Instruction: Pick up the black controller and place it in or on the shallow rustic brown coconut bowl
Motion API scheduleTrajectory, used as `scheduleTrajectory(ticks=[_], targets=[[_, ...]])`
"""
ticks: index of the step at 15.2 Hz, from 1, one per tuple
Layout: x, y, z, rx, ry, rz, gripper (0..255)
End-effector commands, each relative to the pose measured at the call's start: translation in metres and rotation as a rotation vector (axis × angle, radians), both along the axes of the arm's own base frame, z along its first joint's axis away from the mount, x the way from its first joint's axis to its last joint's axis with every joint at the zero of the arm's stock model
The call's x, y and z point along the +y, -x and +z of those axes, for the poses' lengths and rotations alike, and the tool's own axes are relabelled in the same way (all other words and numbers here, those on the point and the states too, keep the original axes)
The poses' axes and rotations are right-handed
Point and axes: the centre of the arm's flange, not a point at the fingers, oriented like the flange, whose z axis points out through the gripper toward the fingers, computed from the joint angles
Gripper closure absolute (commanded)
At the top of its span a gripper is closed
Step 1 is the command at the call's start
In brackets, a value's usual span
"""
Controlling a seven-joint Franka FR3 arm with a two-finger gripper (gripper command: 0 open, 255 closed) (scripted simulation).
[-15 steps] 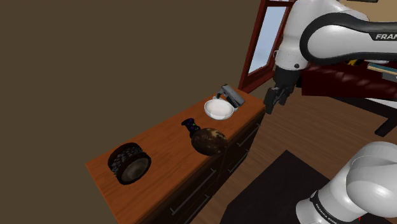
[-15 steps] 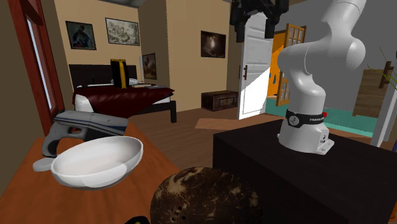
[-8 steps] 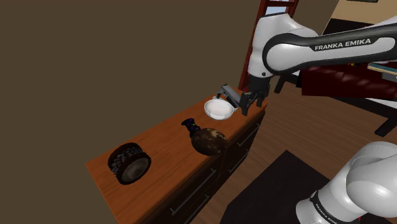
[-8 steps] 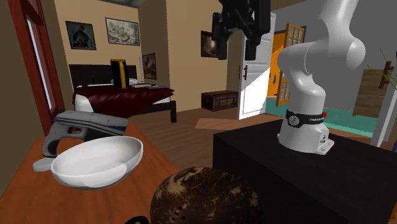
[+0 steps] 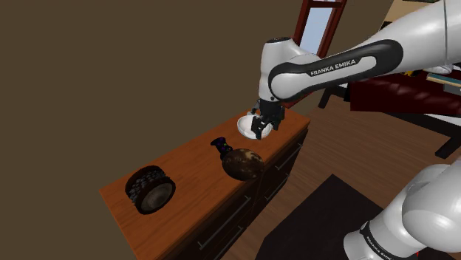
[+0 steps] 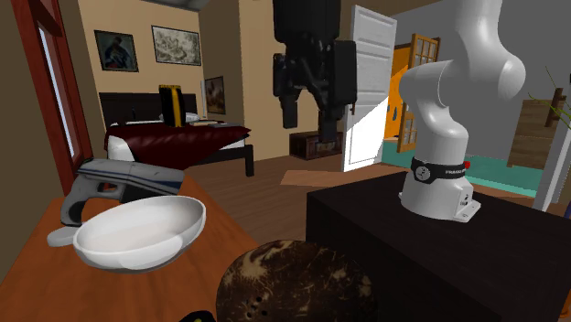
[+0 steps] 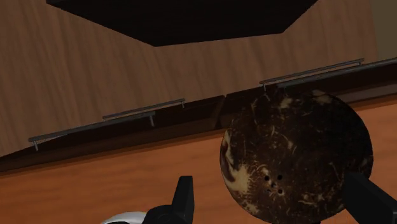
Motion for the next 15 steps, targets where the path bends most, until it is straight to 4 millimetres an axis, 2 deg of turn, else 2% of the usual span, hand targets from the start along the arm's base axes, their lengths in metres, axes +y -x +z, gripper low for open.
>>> scheduleTrajectory(ticks=[1,15], targets=[[0.006,-0.022,-0.018,0.0,0.003,-0.004,0],[0.052,-0.164,-0.129,-0.001,0.028,-0.026,0]])
